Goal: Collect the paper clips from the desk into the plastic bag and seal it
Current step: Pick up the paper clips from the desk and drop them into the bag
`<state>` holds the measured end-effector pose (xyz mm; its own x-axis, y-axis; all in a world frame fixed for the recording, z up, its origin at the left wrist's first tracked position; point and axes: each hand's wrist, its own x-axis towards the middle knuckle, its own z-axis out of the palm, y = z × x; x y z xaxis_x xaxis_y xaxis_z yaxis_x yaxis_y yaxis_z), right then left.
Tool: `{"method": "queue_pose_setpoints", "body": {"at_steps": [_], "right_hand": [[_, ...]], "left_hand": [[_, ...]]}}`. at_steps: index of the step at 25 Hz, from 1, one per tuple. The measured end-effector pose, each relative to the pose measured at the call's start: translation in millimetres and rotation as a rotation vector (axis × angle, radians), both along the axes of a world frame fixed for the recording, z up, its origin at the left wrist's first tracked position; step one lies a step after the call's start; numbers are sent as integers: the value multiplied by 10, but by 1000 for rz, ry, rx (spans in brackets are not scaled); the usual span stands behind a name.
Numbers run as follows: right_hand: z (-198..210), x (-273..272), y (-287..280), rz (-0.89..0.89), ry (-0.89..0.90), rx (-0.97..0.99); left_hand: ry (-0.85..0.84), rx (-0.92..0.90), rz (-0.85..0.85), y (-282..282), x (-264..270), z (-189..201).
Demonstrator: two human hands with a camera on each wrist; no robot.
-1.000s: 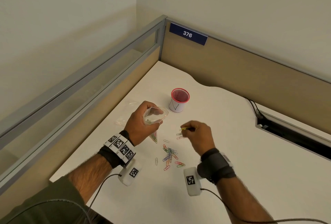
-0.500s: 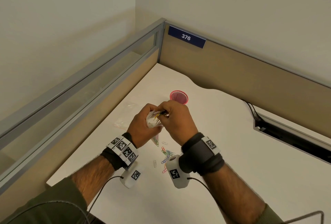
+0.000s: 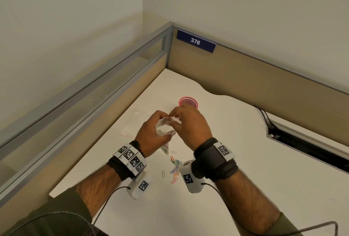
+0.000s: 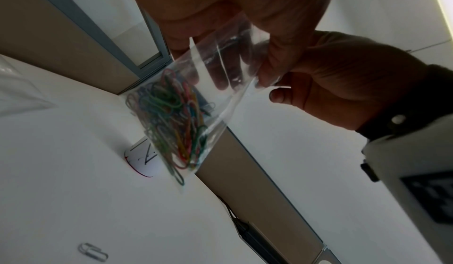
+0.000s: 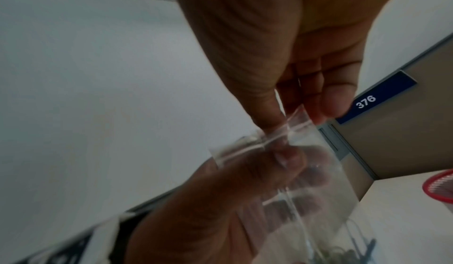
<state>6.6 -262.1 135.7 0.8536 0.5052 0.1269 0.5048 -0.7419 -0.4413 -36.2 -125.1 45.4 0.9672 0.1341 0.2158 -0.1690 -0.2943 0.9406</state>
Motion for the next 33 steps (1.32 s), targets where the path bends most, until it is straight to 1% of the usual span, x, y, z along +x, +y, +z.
{"method": "queue_pose_setpoints", "body": {"at_steps": [3,6,9,11,15,17,19,21,23,25,27,28,29,31,33], "right_hand": [[44,-2,59,60,-69,-65],[80,25,75,76,-59,-30],[115,61,74,34,31,105],[157,81,63,-1,100,202],[178,109,37,-62,307,348],[164,106,26,-81,379,417],[142,100,5,-83,414,469],[124,83,-11,-70,401,465],[118,59,-34,-31,340,431],[84,54,-116,7,209,356],[-92,108,-275,23,48,186],[-254,151,-383,11,22,77],[-467,194,-492,-15,50,-32],[-955,208,-696,-74,196,-237],[-1366,147,-817,-58,319,-390]], "left_hand": [[17,-7,7,0,-9,13],[22,-35,17,9,-17,30],[10,-94,0,5,-31,34],[-10,-94,-4,-10,-22,25],[-54,55,46,-56,15,13],[-60,84,66,-71,19,22],[-55,68,78,-80,13,50],[-46,42,81,-74,5,73],[-43,18,75,-62,-14,94],[-38,-2,79,-46,-38,104],[-39,-5,90,-5,-70,121],[-38,-3,92,19,-90,133],[-34,-12,91,52,-118,149],[-17,-46,86,113,-165,173],[-13,-71,93,166,-203,178]]}}
